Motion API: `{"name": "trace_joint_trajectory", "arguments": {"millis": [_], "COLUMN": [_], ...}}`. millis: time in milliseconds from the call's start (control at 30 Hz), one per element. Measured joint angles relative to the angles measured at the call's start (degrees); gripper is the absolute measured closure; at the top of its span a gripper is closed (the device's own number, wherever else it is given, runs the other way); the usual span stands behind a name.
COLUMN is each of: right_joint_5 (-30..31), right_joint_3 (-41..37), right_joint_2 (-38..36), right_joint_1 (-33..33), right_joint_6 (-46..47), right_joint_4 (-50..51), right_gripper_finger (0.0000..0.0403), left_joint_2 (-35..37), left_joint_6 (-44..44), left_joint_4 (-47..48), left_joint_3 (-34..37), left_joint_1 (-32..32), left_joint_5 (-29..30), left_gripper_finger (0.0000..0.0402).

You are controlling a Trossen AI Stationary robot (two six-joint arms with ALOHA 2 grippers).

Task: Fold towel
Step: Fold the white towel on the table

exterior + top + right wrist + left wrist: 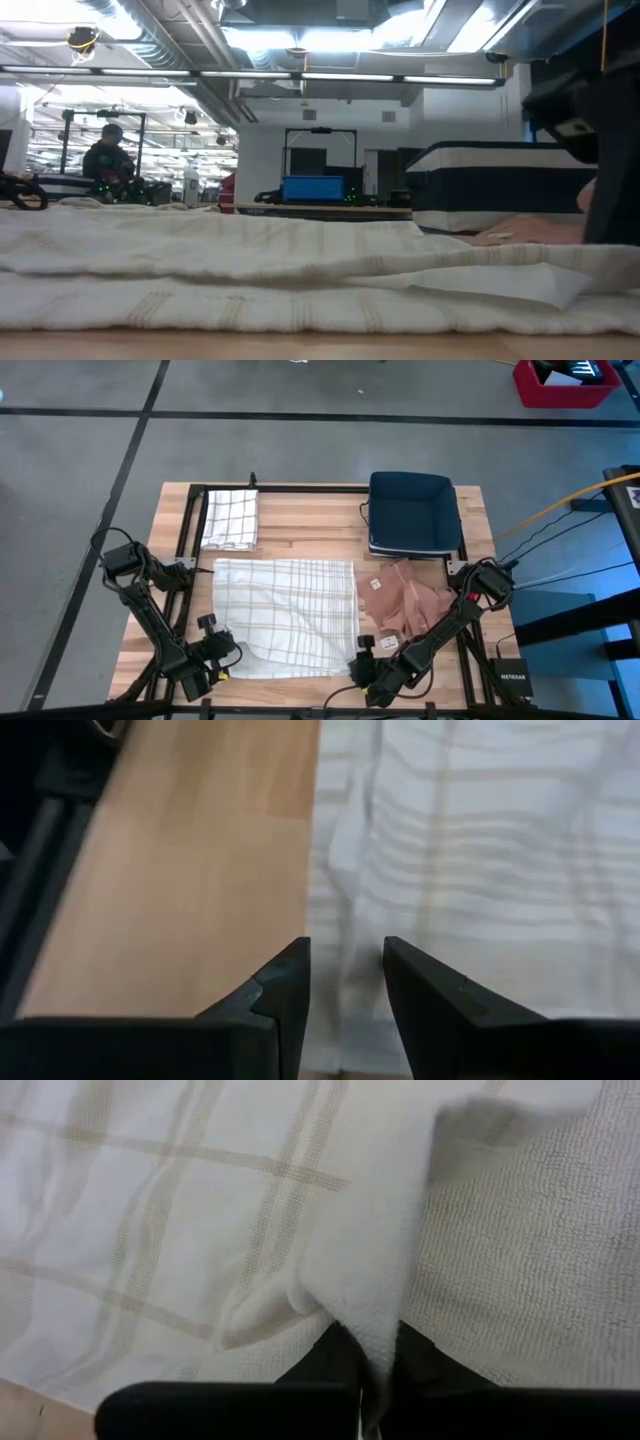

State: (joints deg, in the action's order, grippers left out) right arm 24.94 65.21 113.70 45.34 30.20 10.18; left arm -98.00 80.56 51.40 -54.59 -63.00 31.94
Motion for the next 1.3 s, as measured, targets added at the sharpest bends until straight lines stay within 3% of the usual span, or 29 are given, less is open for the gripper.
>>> {"name": "trace_joint_trajectory", "arguments": {"millis": [233, 333, 433, 500, 700, 833, 1000, 1300], "right_joint_5": [3.3, 4.8, 6.0, 6.2, 12.1, 17.5, 19.3, 22.5], "right_joint_3": [0.0, 0.0, 1.0, 3.0, 10.2, 12.6, 12.7, 12.7], "right_joint_2": [-0.1, -0.1, -0.6, -1.3, -7.2, -13.9, -23.4, -34.4], "right_joint_1": [0.0, 0.0, 0.0, 0.0, -0.6, -3.4, -9.6, -26.2], "right_joint_6": [-0.8, -0.8, -1.2, -1.9, -1.9, 1.4, 0.8, -8.5], "right_joint_4": [1.8, 4.2, 6.8, 10.3, 27.7, 37.7, 40.3, 43.2], "right_gripper_finger": [0.0280, 0.0315, 0.0378, 0.0390, 0.0395, 0.0390, 0.0397, 0.0397], "left_joint_2": [0.0, 0.0, 0.0, 0.0, 3.3, 9.2, 19.9, 36.0], "left_joint_6": [0.0, 0.0, 0.0, 0.3, 1.5, 6.8, 10.6, -3.6], "left_joint_4": [0.0, 0.0, 0.0, 0.6, 16.6, 31.2, 38.8, 38.6], "left_joint_3": [0.0, 0.0, 0.0, -0.4, -8.0, -13.5, -15.2, -14.3], "left_joint_1": [0.0, 0.0, 0.0, 0.0, 0.0, 0.1, 1.9, 11.1], "left_joint_5": [0.0, 0.0, 0.0, -0.3, -2.3, 2.6, 8.8, 22.8], "left_gripper_finger": [0.0395, 0.0398, 0.0399, 0.0398, 0.0399, 0.0400, 0.0399, 0.0399]}}
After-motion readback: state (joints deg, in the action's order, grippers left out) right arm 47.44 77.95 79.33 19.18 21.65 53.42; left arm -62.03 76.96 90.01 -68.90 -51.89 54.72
